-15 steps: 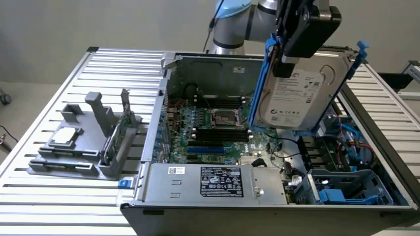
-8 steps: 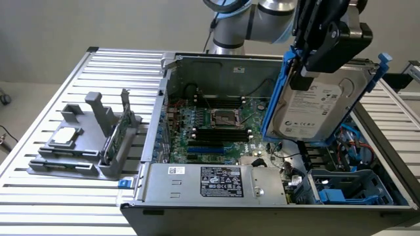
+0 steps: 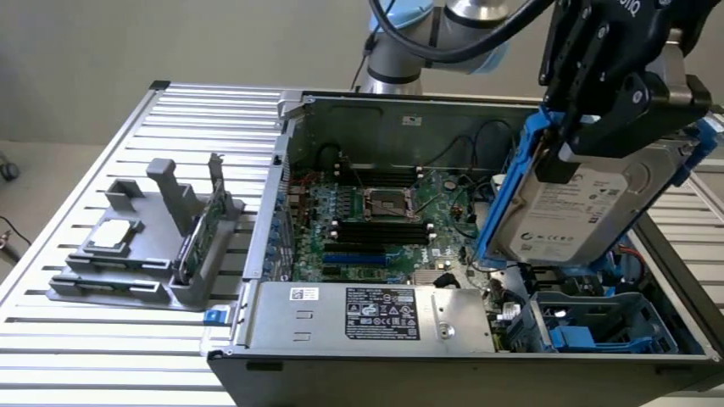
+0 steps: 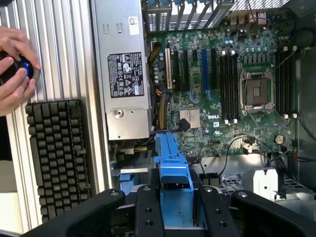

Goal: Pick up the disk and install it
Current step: 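Pick up the disk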

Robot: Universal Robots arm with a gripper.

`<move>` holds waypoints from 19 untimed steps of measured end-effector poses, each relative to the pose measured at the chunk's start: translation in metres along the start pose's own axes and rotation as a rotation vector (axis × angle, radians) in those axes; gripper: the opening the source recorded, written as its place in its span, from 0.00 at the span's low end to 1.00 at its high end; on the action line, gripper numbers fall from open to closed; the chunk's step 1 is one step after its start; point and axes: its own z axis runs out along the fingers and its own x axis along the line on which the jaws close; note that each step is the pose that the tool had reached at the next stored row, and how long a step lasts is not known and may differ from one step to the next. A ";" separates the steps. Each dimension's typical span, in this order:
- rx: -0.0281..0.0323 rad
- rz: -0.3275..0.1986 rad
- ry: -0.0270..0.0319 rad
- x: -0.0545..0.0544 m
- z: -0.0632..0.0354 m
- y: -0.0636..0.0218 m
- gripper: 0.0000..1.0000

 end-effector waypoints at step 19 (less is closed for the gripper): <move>0.0002 -0.027 -0.0001 0.033 0.0083 -0.0356 0.33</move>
